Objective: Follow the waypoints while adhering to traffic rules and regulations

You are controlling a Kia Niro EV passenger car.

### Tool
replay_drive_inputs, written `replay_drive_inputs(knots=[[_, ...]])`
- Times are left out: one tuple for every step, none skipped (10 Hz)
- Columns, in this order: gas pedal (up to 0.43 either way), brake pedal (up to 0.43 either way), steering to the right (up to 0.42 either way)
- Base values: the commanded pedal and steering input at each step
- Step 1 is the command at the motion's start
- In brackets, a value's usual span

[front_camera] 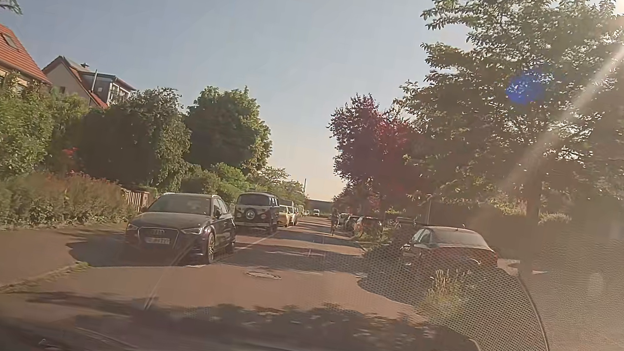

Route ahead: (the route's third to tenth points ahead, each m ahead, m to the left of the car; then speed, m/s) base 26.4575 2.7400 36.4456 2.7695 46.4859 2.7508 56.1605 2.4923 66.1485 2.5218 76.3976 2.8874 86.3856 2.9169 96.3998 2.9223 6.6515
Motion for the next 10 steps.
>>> replay_drive_inputs(knots=[[0.079,0.0,0.003],[0.079,0.0,0.003],[0.079,0.0,0.002],[0.079,0.0,0.001],[0.079,0.0,0.002],[0.079,0.0,0.004],[0.079,0.0,0.004],[0.079,0.0,0.004],[0.079,0.0,0.004],[0.079,0.0,0.004]])
